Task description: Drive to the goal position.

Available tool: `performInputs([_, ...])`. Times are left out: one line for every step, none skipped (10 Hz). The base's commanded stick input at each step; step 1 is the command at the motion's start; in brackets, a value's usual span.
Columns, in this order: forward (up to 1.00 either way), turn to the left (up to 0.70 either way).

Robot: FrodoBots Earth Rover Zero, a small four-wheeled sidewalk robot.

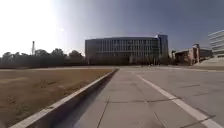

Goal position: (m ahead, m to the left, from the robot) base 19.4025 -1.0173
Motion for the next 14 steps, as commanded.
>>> performInputs([0.05, 0.00])
performInputs([0.05, 0.00])
performInputs([0.05, 0.00])
performInputs([0.05, 0.00])
performInputs([0.05, 0.00])
performInputs([0.05, 0.00])
performInputs([0.05, 0.00])
performInputs([0.04, 0.00])
performInputs([0.05, 0.00])
performInputs([0.04, 0.00])
performInputs([0.05, 0.00])
performInputs([0.05, 0.00])
performInputs([0.05, 0.00])
performInputs([0.05, 0.00])
